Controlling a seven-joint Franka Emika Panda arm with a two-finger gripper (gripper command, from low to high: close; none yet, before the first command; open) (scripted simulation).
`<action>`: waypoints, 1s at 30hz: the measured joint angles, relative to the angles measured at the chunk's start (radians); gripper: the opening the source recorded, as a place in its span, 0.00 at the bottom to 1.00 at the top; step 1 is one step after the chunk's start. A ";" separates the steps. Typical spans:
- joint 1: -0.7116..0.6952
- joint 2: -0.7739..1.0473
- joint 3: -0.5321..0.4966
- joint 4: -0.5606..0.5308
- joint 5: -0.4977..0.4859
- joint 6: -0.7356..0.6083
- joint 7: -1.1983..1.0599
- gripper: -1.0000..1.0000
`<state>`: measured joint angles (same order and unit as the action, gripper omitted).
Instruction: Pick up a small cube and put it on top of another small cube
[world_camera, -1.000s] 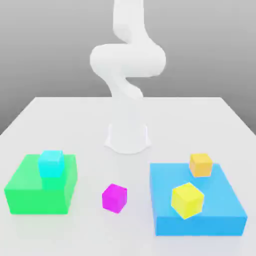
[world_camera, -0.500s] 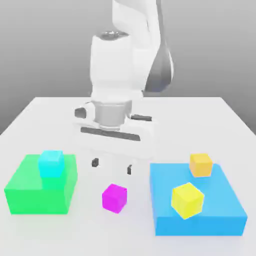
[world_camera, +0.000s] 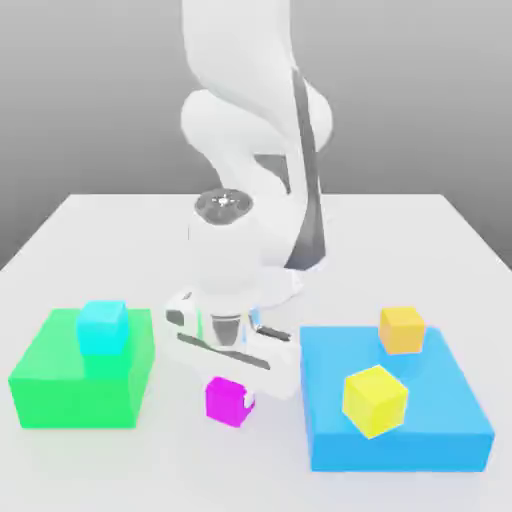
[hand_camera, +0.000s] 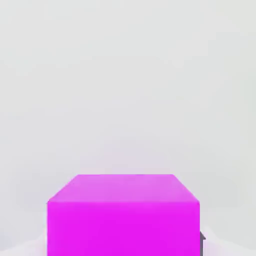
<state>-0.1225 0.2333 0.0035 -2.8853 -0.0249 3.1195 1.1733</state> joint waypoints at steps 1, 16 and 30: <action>-0.003 -0.024 0.003 -0.004 0.000 -0.020 0.000 0.00; -0.195 -0.517 -0.102 0.042 -0.027 -0.558 0.093 0.00; -0.352 -0.522 -0.176 0.054 -0.059 -0.573 0.169 1.00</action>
